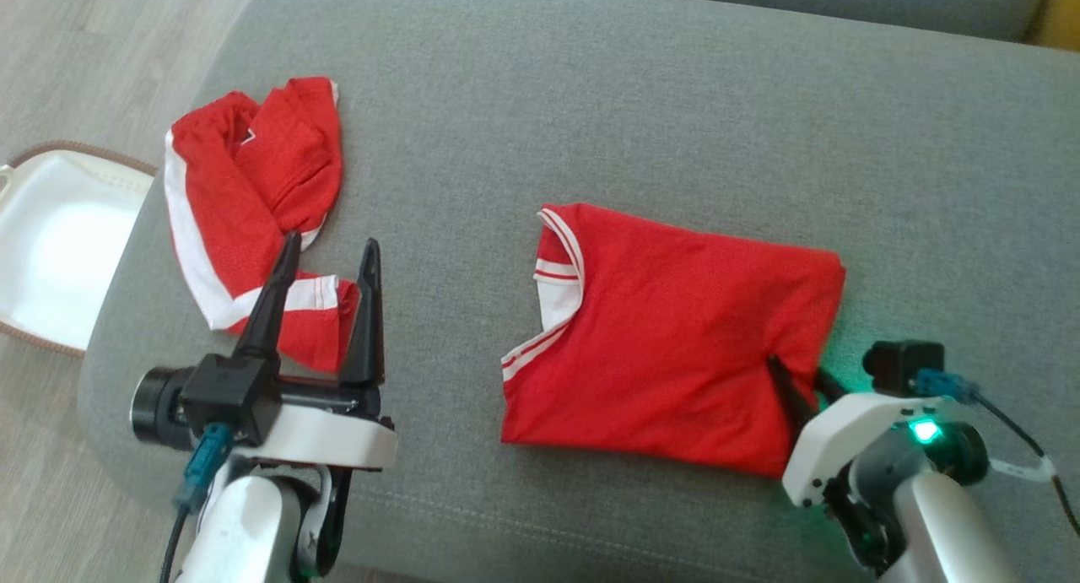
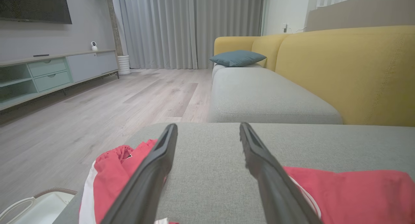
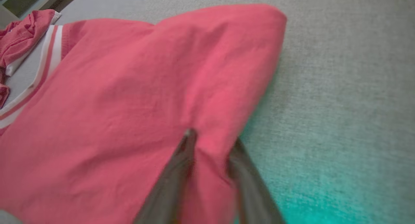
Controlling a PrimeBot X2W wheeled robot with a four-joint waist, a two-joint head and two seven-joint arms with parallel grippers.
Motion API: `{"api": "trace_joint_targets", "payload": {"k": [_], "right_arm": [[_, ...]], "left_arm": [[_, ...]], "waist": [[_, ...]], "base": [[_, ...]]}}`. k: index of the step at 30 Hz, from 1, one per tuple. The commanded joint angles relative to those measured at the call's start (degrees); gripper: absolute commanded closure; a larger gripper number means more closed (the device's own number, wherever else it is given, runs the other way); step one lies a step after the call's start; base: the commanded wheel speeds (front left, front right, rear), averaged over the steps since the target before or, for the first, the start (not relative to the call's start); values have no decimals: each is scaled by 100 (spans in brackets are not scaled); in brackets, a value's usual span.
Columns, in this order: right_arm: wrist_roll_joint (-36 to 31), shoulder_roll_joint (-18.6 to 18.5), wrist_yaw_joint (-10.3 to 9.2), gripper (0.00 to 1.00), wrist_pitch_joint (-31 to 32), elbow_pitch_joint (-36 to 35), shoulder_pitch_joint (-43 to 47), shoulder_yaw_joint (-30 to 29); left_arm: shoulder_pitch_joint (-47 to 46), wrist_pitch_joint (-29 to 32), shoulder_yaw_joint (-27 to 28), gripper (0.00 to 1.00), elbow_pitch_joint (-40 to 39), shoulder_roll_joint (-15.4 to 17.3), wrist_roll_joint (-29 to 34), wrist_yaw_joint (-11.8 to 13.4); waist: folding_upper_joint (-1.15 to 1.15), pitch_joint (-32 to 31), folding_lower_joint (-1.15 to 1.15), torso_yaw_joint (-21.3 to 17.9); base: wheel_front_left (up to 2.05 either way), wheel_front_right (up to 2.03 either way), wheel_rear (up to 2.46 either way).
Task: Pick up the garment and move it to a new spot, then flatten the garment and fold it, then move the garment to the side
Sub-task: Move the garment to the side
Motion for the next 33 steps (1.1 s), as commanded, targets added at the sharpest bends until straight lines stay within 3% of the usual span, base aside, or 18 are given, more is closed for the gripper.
{"api": "trace_joint_targets", "payload": {"k": [1,12,21,27,33], "right_arm": [[43,49,-4,100,-5,-27,-28,292],[-136,-475,-4,100,-183,-936,-95,321],[-261,-1614,-4,100,53,-1254,-509,-496],[-241,-2107,-4,100,93,-1196,-1058,-949],[-313,-2191,-4,100,52,-971,-1518,-1404]], "left_arm": [[-157,-69,236,0,-231,34,74,-17],[-106,-69,384,0,-342,31,164,-115],[-398,-70,250,0,-375,-63,268,-316],[-697,-70,153,0,-424,-90,366,-442],[-1045,-70,30,0,-480,-72,494,-584]], "waist": [[0,-18,0,-72],[0,78,0,-1104],[0,360,0,-2069],[0,770,0,-2456],[0,1289,0,-2603]], "base": [[0,0,0],[0,0,0],[0,0,0],[0,0,0],[0,0,0]]}}
